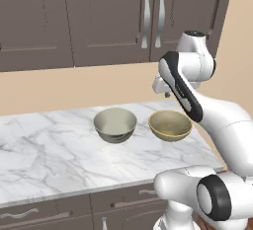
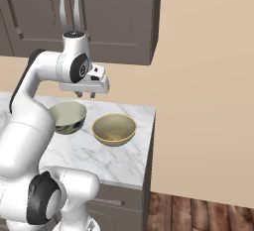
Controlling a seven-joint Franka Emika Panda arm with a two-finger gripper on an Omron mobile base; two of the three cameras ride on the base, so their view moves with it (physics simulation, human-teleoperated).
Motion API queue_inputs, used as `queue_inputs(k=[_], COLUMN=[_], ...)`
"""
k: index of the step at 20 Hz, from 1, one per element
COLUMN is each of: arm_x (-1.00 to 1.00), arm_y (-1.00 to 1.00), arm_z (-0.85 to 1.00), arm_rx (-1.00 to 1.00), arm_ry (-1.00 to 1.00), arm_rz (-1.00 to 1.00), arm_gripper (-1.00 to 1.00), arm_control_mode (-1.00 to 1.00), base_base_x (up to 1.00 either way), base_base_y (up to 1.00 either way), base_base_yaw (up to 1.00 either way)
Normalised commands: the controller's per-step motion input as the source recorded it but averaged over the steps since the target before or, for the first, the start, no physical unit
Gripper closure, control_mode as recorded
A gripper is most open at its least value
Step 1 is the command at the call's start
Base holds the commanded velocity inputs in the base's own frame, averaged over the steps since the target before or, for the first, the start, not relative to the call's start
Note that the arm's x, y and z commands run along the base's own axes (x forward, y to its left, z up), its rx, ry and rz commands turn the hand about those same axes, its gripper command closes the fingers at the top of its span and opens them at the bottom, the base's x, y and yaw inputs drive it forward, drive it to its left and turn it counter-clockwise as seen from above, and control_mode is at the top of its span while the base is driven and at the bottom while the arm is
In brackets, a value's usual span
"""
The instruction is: Open the cabinet. Pick the bowls from the counter and place them in the cabinet. Then close the cabinet.
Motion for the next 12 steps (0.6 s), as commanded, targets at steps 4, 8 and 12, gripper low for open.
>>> queue_inputs(k=[4, 8, 12], arm_x=[-0.03, -0.42, -0.13], arm_y=[0.37, 0.19, 0.05], arm_z=[0.19, 0.54, 0.5], arm_rx=[-0.08, -0.06, -0.06], arm_ry=[-0.2, -0.26, -0.2], arm_rz=[-0.06, 0.0, 0.01], arm_gripper=[-1.0, -1.0, -1.0], arm_control_mode=[-1.0, -1.0, -1.0], base_base_x=[0.0, 0.0, 0.0], base_base_y=[0.0, 0.0, 0.0], base_base_yaw=[0.0, 0.0, 0.0])
